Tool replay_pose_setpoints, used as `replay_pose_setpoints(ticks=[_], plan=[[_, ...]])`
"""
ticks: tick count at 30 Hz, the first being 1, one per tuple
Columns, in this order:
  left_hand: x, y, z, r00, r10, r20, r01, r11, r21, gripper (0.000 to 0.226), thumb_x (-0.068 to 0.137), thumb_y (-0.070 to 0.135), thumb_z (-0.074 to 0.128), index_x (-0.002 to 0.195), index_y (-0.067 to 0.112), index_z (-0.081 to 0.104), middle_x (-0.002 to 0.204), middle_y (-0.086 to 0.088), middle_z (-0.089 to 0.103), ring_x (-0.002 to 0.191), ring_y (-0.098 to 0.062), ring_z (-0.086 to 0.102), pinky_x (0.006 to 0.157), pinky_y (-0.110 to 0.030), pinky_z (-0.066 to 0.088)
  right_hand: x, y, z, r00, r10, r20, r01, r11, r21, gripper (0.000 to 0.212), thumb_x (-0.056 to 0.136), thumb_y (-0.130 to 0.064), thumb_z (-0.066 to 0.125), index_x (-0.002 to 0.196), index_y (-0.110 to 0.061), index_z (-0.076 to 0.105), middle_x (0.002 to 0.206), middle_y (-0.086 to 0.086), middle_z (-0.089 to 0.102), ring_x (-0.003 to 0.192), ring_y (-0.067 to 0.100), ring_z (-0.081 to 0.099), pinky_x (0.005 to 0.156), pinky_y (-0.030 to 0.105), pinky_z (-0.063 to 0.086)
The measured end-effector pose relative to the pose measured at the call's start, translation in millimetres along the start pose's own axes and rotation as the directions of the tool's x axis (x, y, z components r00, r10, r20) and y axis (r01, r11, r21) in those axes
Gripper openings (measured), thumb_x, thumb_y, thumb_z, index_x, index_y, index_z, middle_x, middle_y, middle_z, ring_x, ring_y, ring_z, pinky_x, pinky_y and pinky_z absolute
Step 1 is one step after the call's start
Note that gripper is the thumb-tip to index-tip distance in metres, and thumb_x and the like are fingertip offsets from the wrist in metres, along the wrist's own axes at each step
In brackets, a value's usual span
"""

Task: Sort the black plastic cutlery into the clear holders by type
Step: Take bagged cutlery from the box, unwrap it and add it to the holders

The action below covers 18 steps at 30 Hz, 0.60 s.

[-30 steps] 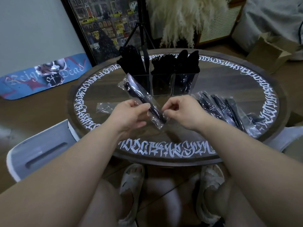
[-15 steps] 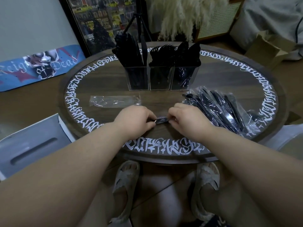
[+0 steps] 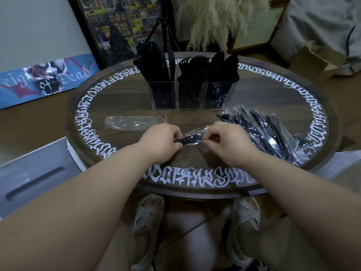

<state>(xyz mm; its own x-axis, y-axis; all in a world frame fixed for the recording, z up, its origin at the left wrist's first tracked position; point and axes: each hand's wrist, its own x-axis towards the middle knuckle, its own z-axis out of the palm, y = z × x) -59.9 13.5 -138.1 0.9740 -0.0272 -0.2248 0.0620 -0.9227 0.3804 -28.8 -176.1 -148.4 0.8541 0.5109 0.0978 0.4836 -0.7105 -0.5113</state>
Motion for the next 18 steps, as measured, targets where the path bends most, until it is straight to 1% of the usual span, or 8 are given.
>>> replay_pose_setpoints(ticks=[3, 5, 6, 8, 11, 13, 16, 18], plan=[[-1, -2, -7, 1.0, -0.004, -0.016, 0.002, 0.997, -0.076, 0.006, 0.089, 0.028, 0.065, 0.09, 0.028, 0.06, 0.092, 0.009, 0.058, 0.089, -0.013, 0.054, 0.075, -0.025, 0.039, 4, -1, -5, 0.994, 0.092, -0.058, -0.082, 0.985, 0.154, 0.011, 0.084, -0.017, 0.07, 0.076, -0.023, 0.064, 0.084, -0.01, 0.06, 0.08, 0.009, 0.057, 0.079, 0.025, 0.048], [-2, -3, -10, 1.0, -0.004, -0.011, 0.003, 0.993, -0.115, 0.012, 0.088, 0.027, 0.066, 0.084, 0.031, 0.056, 0.09, 0.01, 0.059, 0.087, -0.012, 0.055, 0.073, -0.024, 0.039, 8, -2, -9, 0.975, 0.171, -0.143, -0.126, 0.951, 0.281, 0.01, 0.082, -0.017, 0.071, 0.08, -0.022, 0.063, 0.089, -0.007, 0.06, 0.081, 0.009, 0.059, 0.077, 0.023, 0.048], [-3, -3, -11, 1.0, -0.004, -0.002, 0.003, 0.991, -0.134, 0.014, 0.088, 0.026, 0.067, 0.082, 0.032, 0.055, 0.089, 0.011, 0.06, 0.087, -0.012, 0.056, 0.073, -0.024, 0.04, 9, -2, -10, 0.966, 0.19, -0.177, -0.132, 0.946, 0.296, 0.011, 0.081, -0.018, 0.072, 0.084, -0.022, 0.062, 0.092, -0.007, 0.058, 0.082, 0.008, 0.059, 0.076, 0.021, 0.047], [-5, -2, -12, 1.0, 0.0, 0.002, 0.0, 0.988, -0.151, 0.013, 0.087, 0.025, 0.068, 0.084, 0.032, 0.057, 0.091, 0.01, 0.062, 0.087, -0.011, 0.058, 0.075, -0.024, 0.043, 11, -2, -13, 0.962, 0.177, -0.208, -0.125, 0.963, 0.238, 0.019, 0.081, -0.024, 0.073, 0.095, -0.023, 0.06, 0.099, -0.009, 0.053, 0.086, 0.008, 0.056, 0.079, 0.021, 0.046], [-7, -1, -13, 1.0, 0.006, 0.007, -0.005, 0.988, -0.157, 0.01, 0.086, 0.024, 0.068, 0.09, 0.029, 0.06, 0.091, 0.01, 0.064, 0.089, -0.011, 0.059, 0.078, -0.025, 0.045, 11, -4, -12, 0.975, 0.118, -0.187, -0.09, 0.984, 0.151, 0.036, 0.08, -0.03, 0.073, 0.112, -0.026, 0.058, 0.107, -0.011, 0.046, 0.086, 0.007, 0.052, 0.081, 0.026, 0.047], [-7, -1, -13, 1.0, 0.011, 0.008, -0.01, 0.989, -0.15, 0.012, 0.086, 0.024, 0.069, 0.095, 0.028, 0.062, 0.094, 0.008, 0.065, 0.091, -0.013, 0.06, 0.082, -0.03, 0.048, 11, -5, -9, 0.985, 0.101, -0.142, -0.083, 0.988, 0.13, 0.04, 0.081, -0.027, 0.073, 0.118, -0.026, 0.059, 0.102, -0.011, 0.049, 0.081, 0.004, 0.052, 0.079, 0.02, 0.045], [-7, 2, -13, 0.999, 0.032, 0.017, -0.029, 0.983, -0.179, 0.016, 0.086, 0.028, 0.068, 0.1, 0.029, 0.062, 0.097, 0.005, 0.066, 0.091, -0.014, 0.06, 0.085, -0.034, 0.05, 13, -6, -5, 0.984, 0.133, -0.116, -0.105, 0.97, 0.219, 0.023, 0.082, -0.017, 0.073, 0.102, -0.026, 0.065, 0.084, -0.015, 0.059, 0.073, 0.002, 0.055, 0.069, 0.006, 0.042], [-6, 6, -13, 0.999, 0.038, 0.006, -0.034, 0.955, -0.295, 0.01, 0.088, 0.029, 0.066, 0.097, 0.028, 0.064, 0.093, 0.007, 0.067, 0.089, -0.011, 0.061, 0.082, -0.029, 0.049, 14, -8, -4, 0.986, 0.119, -0.114, -0.084, 0.96, 0.267, 0.021, 0.08, -0.015, 0.074, 0.094, -0.028, 0.064, 0.08, -0.016, 0.061, 0.072, 0.005, 0.057, 0.068, 0.01, 0.045]])
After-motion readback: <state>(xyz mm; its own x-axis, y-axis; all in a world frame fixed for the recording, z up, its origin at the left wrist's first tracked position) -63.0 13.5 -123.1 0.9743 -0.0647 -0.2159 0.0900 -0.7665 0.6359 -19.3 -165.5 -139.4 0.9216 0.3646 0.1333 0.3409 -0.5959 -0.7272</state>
